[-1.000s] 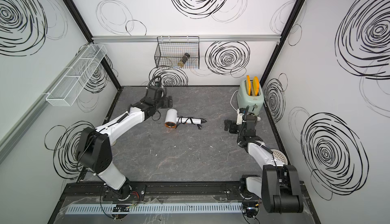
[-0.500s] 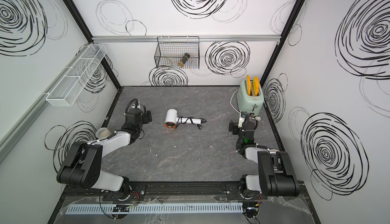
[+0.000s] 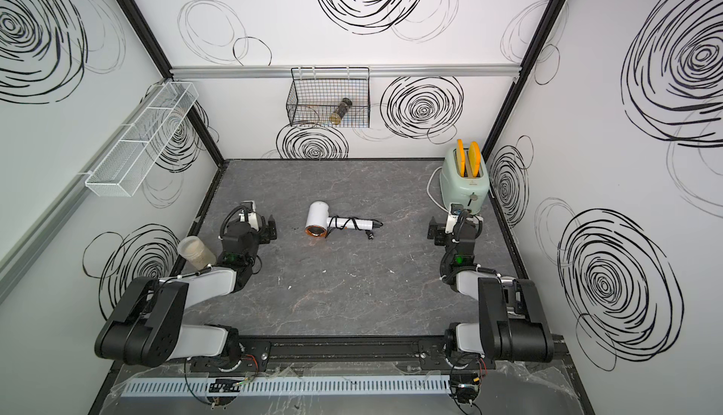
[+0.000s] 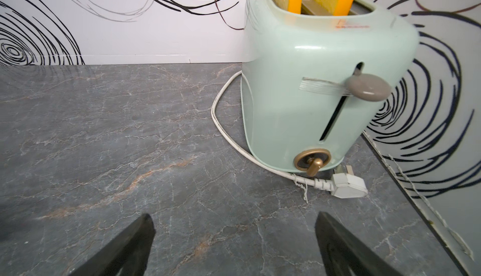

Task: Wrap the cord around the hair dryer
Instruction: Reset both arms

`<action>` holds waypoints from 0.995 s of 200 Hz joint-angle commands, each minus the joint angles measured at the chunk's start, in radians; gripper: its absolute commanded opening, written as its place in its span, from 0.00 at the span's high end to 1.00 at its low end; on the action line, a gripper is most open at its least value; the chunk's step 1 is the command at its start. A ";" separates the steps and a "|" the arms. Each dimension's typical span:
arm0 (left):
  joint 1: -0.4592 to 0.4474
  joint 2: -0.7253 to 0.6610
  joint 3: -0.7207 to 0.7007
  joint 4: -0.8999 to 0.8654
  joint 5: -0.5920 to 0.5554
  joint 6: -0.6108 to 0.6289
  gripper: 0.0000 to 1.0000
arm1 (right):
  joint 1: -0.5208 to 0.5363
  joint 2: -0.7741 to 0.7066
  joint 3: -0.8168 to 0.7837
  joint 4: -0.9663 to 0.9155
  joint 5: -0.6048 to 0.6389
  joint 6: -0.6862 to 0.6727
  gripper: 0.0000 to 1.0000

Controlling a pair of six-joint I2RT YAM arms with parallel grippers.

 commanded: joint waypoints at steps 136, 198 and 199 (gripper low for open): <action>0.007 0.070 -0.151 0.479 0.100 0.011 0.04 | -0.025 -0.111 -0.102 0.117 -0.134 -0.012 0.02; 0.007 0.069 -0.151 0.480 0.101 0.011 0.04 | 0.044 -0.001 -0.068 0.216 -0.115 -0.005 0.02; 0.007 0.070 -0.151 0.480 0.101 0.011 0.04 | 0.044 0.006 -0.073 0.228 -0.115 -0.006 0.02</action>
